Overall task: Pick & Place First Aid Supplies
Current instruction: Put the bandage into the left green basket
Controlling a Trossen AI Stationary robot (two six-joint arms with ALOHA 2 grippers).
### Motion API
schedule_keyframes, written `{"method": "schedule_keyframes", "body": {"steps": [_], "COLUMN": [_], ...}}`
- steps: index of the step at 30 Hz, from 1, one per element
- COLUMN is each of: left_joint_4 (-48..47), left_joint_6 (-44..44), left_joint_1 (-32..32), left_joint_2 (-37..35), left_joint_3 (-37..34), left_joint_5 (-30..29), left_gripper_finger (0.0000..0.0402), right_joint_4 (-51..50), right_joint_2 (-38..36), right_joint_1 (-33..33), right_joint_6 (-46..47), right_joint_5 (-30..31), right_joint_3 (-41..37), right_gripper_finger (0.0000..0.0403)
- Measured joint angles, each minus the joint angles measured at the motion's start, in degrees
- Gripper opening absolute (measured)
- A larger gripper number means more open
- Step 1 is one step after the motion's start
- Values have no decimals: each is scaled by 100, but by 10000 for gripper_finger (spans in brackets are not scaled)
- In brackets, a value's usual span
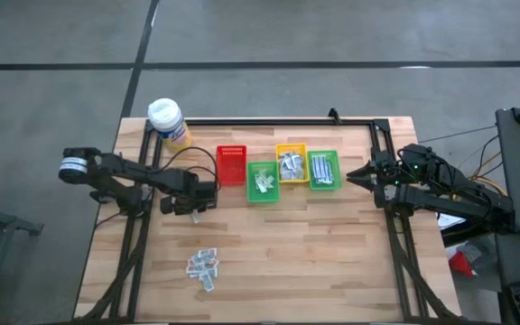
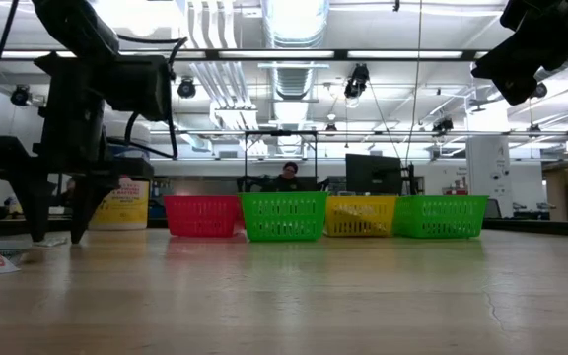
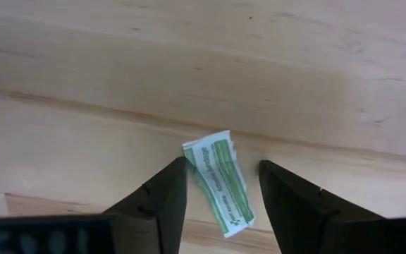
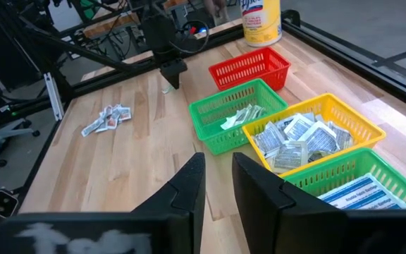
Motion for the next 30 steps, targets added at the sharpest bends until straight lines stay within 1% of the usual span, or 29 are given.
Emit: {"method": "schedule_keyframes", "body": {"steps": [10, 17, 30], "left_joint_4": [87, 135, 160], "left_joint_6": [-109, -109, 16], "left_joint_1": [2, 2, -2], "left_joint_2": [203, 207, 211], "left_joint_3": [-11, -15, -19], "left_joint_5": [84, 70, -8], "left_gripper_finger": [170, 142, 98], "right_joint_4": [-1, -1, -1], "right_joint_2": [1, 0, -1], "right_joint_1": [1, 1, 2], "right_joint_6": [0, 0, 0], "right_joint_5": [0, 0, 2], "right_joint_3": [0, 0, 0], "right_gripper_finger": [82, 86, 68]}}
